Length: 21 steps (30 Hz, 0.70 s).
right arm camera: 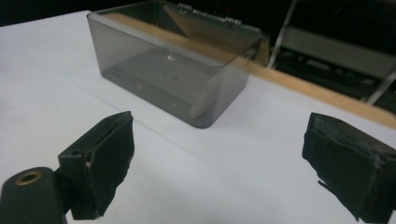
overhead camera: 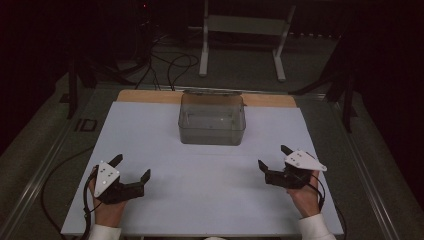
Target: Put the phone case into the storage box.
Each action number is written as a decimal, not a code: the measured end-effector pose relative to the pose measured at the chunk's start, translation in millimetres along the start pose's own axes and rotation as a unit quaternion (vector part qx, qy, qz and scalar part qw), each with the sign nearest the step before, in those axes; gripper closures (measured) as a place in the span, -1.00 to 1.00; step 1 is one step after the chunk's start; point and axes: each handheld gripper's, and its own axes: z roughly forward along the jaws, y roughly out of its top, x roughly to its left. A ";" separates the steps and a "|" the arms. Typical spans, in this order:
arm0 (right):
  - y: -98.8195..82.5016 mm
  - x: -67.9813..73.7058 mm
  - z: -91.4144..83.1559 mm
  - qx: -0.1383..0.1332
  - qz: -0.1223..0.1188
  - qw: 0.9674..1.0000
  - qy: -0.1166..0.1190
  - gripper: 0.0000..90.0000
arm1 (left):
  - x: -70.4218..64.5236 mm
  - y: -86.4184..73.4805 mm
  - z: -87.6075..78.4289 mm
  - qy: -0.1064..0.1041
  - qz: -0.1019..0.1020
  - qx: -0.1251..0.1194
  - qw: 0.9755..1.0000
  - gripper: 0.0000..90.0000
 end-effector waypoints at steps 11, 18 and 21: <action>-34.8 8.5 -17.2 -0.034 0.041 0.999 -0.001 -0.79 | 2.2 -3.0 -1.2 -0.008 0.002 -0.006 1.000 -0.99; -42.9 8.2 -19.6 -0.050 0.054 0.997 0.006 -0.79 | 1.6 -7.7 -7.0 -0.005 0.008 -0.003 1.000 -0.99; -44.6 8.9 -18.9 -0.049 0.056 0.997 0.012 -0.79 | 2.4 -9.4 -7.6 -0.003 0.005 -0.002 1.000 -0.99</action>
